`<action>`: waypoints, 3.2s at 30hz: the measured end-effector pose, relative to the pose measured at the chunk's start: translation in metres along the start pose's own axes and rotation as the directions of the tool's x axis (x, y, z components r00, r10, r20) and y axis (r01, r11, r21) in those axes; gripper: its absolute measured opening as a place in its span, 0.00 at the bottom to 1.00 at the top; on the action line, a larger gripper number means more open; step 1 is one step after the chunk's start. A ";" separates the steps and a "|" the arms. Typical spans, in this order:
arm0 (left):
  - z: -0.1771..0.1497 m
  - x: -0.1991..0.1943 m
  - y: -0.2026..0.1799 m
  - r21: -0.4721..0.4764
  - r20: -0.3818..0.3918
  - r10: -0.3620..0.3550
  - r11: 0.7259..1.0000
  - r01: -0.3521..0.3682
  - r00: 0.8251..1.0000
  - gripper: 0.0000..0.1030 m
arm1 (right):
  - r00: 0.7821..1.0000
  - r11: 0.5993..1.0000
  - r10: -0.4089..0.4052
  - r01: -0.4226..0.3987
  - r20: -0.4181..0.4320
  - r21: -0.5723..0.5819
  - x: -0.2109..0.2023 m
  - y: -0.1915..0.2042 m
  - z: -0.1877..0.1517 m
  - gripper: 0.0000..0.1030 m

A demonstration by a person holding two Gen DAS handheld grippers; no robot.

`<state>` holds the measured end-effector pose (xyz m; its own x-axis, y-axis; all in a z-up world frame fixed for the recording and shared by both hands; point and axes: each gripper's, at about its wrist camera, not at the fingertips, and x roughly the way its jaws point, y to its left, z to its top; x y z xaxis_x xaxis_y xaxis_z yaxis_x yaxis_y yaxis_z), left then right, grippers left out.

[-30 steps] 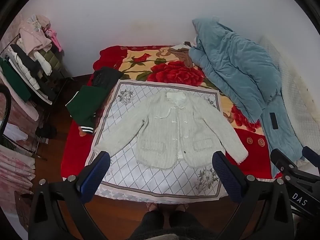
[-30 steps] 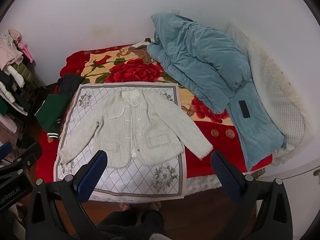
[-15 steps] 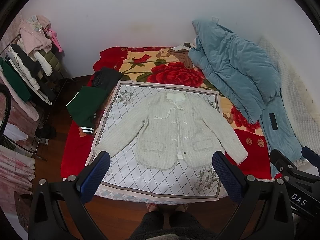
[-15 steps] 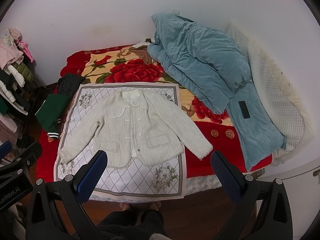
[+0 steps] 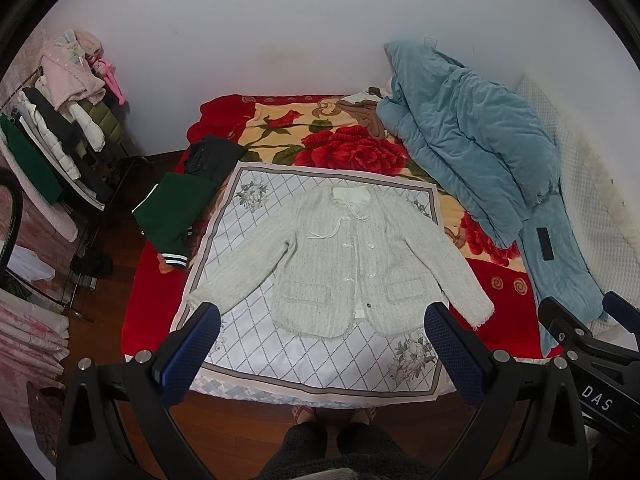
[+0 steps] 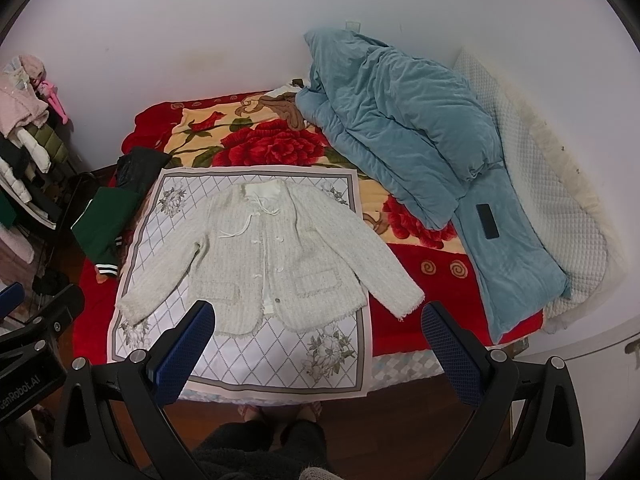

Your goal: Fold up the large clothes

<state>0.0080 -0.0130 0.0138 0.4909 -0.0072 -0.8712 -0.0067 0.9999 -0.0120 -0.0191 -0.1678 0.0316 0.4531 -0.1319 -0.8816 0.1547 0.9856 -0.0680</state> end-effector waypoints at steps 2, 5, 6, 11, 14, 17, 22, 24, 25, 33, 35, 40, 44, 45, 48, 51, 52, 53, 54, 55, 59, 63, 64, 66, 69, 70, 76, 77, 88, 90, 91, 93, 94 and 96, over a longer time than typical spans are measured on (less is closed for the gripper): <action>0.000 -0.001 0.000 0.001 -0.001 0.000 1.000 0.000 1.000 1.00 | 1.000 1.000 0.002 -0.002 0.000 0.002 -0.001 0.000 0.000 1.00; 0.004 -0.003 -0.002 0.001 0.001 0.001 1.000 -0.001 1.000 1.00 | 1.000 1.000 -0.001 0.001 0.002 -0.001 -0.002 0.001 -0.001 1.00; 0.002 -0.004 0.000 0.002 0.002 0.000 1.000 0.000 1.000 1.00 | 1.000 1.000 0.000 0.000 0.002 -0.001 -0.002 0.001 -0.001 1.00; 0.004 -0.006 -0.001 0.002 0.003 -0.003 1.000 0.003 1.000 1.00 | 1.000 1.000 0.001 -0.001 0.003 -0.002 -0.004 0.001 -0.003 1.00; 0.004 -0.006 -0.001 0.004 0.005 -0.001 1.000 0.001 1.000 1.00 | 1.000 1.000 0.000 0.000 0.003 -0.001 -0.005 0.002 -0.003 1.00; 0.005 -0.007 -0.001 0.001 0.003 -0.004 1.000 0.004 1.000 1.00 | 1.000 1.000 -0.001 0.001 0.004 -0.001 -0.006 0.002 -0.004 1.00; 0.003 -0.007 -0.002 0.004 0.005 -0.003 1.000 0.003 1.000 1.00 | 1.000 1.000 -0.002 0.002 0.005 -0.001 -0.008 0.003 -0.005 1.00; 0.005 -0.009 -0.003 0.002 0.006 -0.005 1.000 0.005 1.000 1.00 | 1.000 1.000 -0.001 0.001 0.006 -0.001 -0.009 0.003 -0.005 1.00; 0.003 -0.008 -0.002 0.002 0.007 -0.004 1.000 0.004 1.000 1.00 | 1.000 1.000 0.000 0.000 0.006 0.000 -0.009 0.003 -0.005 1.00; 0.004 -0.010 -0.005 0.002 0.008 -0.004 1.000 0.004 1.000 1.00 | 1.000 1.000 -0.003 0.003 0.007 -0.002 -0.010 0.004 -0.006 1.00; 0.002 -0.010 -0.003 0.000 0.008 -0.005 1.000 0.005 1.000 1.00 | 1.000 1.000 -0.003 0.003 0.007 -0.001 -0.010 0.004 -0.006 1.00; 0.002 -0.010 -0.004 0.001 0.008 -0.006 1.000 0.006 1.000 1.00 | 1.000 1.000 -0.001 0.001 0.006 0.001 -0.009 0.005 -0.007 1.00; 0.002 -0.012 -0.007 0.003 0.005 -0.008 1.000 0.008 1.000 1.00 | 1.000 1.000 -0.003 0.003 0.004 0.001 -0.010 0.007 -0.006 1.00; 0.001 -0.012 -0.007 0.004 0.004 -0.009 1.000 0.009 1.000 1.00 | 1.000 1.000 -0.003 0.003 0.004 0.002 -0.010 0.007 -0.006 1.00; 0.000 -0.008 -0.006 0.008 -0.001 -0.013 1.000 0.013 1.000 1.00 | 1.000 1.000 -0.005 0.005 -0.002 0.009 -0.005 0.007 -0.005 1.00; 0.003 0.005 0.001 0.011 0.008 -0.004 1.000 0.004 1.000 1.00 | 1.000 1.000 -0.010 0.010 -0.006 0.019 0.009 0.010 -0.004 1.00; 0.006 0.010 0.002 0.013 0.024 0.009 1.000 -0.009 1.000 1.00 | 1.000 1.000 -0.010 0.010 0.000 0.022 0.000 0.015 -0.004 1.00; 0.009 0.017 0.002 0.018 0.044 0.025 1.000 -0.026 0.999 1.00 | 1.000 1.000 -0.004 0.003 0.013 0.025 0.010 0.013 -0.002 1.00; 0.013 0.024 0.001 0.032 0.063 0.039 0.999 -0.041 0.997 1.00 | 1.000 1.000 0.006 -0.006 0.022 0.027 0.017 0.011 -0.001 1.00; 0.015 0.029 0.001 0.047 0.076 0.048 0.998 -0.052 0.996 1.00 | 0.999 0.999 0.020 -0.021 0.026 0.031 0.029 0.009 0.000 1.00; 0.029 0.070 -0.001 0.096 0.108 0.078 0.991 -0.088 0.991 1.00 | 0.999 0.995 0.051 -0.049 -0.016 0.092 0.085 -0.010 0.003 1.00; 0.037 0.130 -0.009 0.082 0.080 0.083 0.993 -0.089 0.993 1.00 | 0.997 0.979 0.045 -0.033 -0.059 0.202 0.154 -0.047 0.005 1.00; 0.038 0.149 -0.013 0.083 0.069 0.100 0.991 -0.105 0.993 1.00 | 0.997 0.976 0.034 -0.019 -0.065 0.219 0.169 -0.055 0.003 1.00; 0.038 0.186 -0.024 0.079 0.054 0.123 0.989 -0.127 0.991 1.00 | 0.995 0.967 0.008 0.018 -0.102 0.256 0.210 -0.081 0.000 0.97; 0.031 0.230 -0.038 0.075 0.023 0.187 0.979 -0.188 0.982 1.00 | 0.982 0.955 0.041 0.016 -0.183 0.297 0.281 -0.121 -0.005 0.91; 0.028 0.251 -0.043 0.069 -0.005 0.216 0.974 -0.216 0.976 1.00 | 0.976 0.952 0.059 0.008 -0.209 0.306 0.307 -0.136 -0.007 0.91; -0.002 0.352 -0.049 -0.025 -0.174 0.372 0.924 -0.382 0.912 1.00 | 0.904 0.939 0.230 -0.108 -0.361 0.327 0.473 -0.177 -0.033 0.91; -0.010 0.366 -0.046 -0.036 -0.196 0.394 0.912 -0.408 0.898 1.00 | 0.886 0.937 0.254 -0.125 -0.389 0.326 0.498 -0.172 -0.037 0.91; -0.085 0.523 -0.003 0.031 -0.358 0.555 0.811 -0.585 0.751 1.00 | 0.741 0.923 0.375 -0.352 -0.558 0.153 0.706 0.011 -0.062 0.86; -0.095 0.540 0.000 0.039 -0.378 0.550 0.813 -0.581 0.745 1.00 | 0.732 0.920 0.378 -0.363 -0.567 0.146 0.719 0.040 -0.066 0.86; -0.099 0.549 0.003 0.045 -0.386 0.548 0.815 -0.578 0.742 1.00 | 0.729 0.923 0.371 -0.359 -0.576 0.140 0.725 0.054 -0.068 0.86; -0.104 0.559 0.007 0.058 -0.398 0.545 0.817 -0.573 0.738 1.00 | 0.755 0.954 0.271 -0.291 -0.597 0.066 0.733 0.077 -0.071 0.88; -0.106 0.562 0.008 0.061 -0.402 0.543 0.819 -0.570 0.737 1.00 | 0.759 0.963 0.239 -0.265 -0.606 0.048 0.732 0.084 -0.073 0.88; -0.108 0.564 0.011 0.064 -0.409 0.538 0.822 -0.565 0.737 1.00 | 0.766 0.975 0.187 -0.220 -0.615 0.022 0.727 0.094 -0.069 0.87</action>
<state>0.1910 -0.0072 -0.5307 0.0015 0.5281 -0.8492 -0.2271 0.8272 0.5140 0.2644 -0.1640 -0.6477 -0.1640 0.1484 -0.9752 0.0707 0.9878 0.1385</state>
